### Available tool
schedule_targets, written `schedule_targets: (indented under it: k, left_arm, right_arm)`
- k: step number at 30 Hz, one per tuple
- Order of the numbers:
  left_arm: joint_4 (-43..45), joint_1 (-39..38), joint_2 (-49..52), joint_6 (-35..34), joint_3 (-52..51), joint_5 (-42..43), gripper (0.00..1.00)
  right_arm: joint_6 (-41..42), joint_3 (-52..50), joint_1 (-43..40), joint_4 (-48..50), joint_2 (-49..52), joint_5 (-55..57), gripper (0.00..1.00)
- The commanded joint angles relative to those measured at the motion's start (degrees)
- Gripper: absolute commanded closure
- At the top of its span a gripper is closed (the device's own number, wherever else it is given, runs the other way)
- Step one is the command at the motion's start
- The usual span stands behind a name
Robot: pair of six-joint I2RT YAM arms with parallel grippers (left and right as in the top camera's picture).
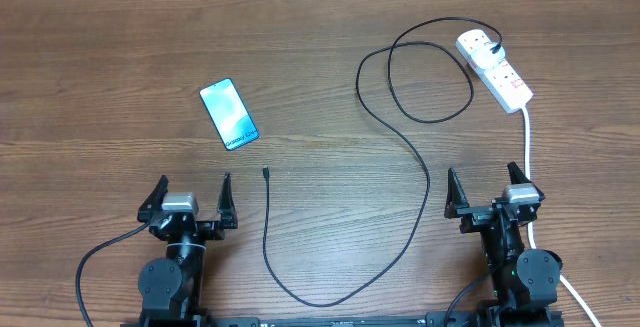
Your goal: Plug charger to phone and switch on socket
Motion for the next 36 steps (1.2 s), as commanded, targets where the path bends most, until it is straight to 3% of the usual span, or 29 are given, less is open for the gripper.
schedule_targets:
  k: [1, 7, 12, 22, 30, 36]
  left_arm:
    - [1.2, -0.2, 0.0, 1.0, -0.2, 0.5, 0.0]
    - [3.9, -0.2, 0.0, 1.1, 1.4, 8.1, 0.0]
    - [2.9, -0.2, 0.0, 1.1, 9.6, 14.8, 0.0]
    - [-11.2, -0.2, 3.6, 0.6, 29.2, 16.2, 0.0]
    - [-24.5, -0.2, 21.3, -2.7, 48.7, 16.7, 0.0]
    - [-38.8, -0.2, 40.2, -1.9, 68.1, 24.4, 0.0]
  right_arm:
    - [0.3, -0.6, -0.1, 0.3, -0.2, 0.6, 0.0]
    - [0.3, -0.6, -0.1, 0.3, -0.2, 0.6, 0.0]
    - [0.3, -0.6, -0.1, 0.3, -0.2, 0.6, 0.0]
    - [0.3, -0.6, -0.1, 0.3, -0.2, 0.6, 0.0]
    - [0.3, -0.6, -0.1, 0.3, -0.2, 0.6, 0.0]
    - [0.3, -0.6, -0.1, 0.3, -0.2, 0.6, 0.0]
